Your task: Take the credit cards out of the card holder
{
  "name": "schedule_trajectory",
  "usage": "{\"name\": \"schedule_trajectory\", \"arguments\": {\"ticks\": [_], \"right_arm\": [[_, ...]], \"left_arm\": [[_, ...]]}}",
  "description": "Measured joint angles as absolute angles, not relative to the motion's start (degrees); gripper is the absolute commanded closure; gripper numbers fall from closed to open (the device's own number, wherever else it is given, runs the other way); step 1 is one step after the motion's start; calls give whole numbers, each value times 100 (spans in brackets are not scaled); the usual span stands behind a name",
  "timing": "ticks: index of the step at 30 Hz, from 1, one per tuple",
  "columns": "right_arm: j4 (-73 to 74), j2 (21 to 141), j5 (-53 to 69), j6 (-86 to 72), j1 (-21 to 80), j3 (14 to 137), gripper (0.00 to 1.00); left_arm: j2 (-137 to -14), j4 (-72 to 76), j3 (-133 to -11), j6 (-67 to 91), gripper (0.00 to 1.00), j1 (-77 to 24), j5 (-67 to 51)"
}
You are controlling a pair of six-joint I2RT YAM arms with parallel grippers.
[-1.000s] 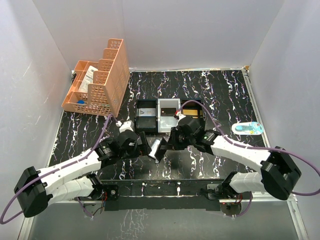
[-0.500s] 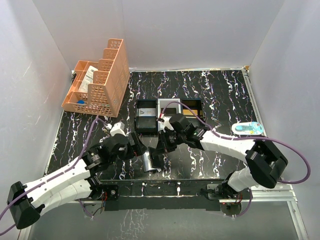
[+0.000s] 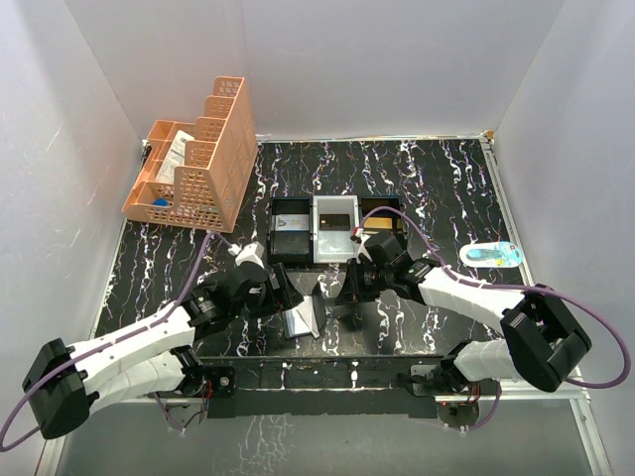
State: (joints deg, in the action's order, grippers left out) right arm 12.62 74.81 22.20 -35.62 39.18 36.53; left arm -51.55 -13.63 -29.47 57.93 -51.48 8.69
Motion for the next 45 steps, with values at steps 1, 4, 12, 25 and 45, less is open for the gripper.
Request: {"name": "schedule_trajectory", "arguments": {"ticks": [1,4,12,25,45], "right_arm": [[1291,7487,2204,-3553,3903,3653,100],[1310,7498,2099,-3503,3885,3653,100],[1514,7638,1699,-3507,3846,3653,100],[1472,7638,1503,-3767,3846,3380,100],[1315,7607,1483,-4001,3846,3131,99]], "left_arm": [[-5277,-1269,-2947,5771,25,-5148,814],[-5607,-1068,-2947,5723,26,-5148,670],[-6261,-637,-2934,5704,36,-5148,360],[-6827,-108,-2805,5811,40,-5148,99],[-7282,268,-2958,5769,41,-5146,-266]]}}
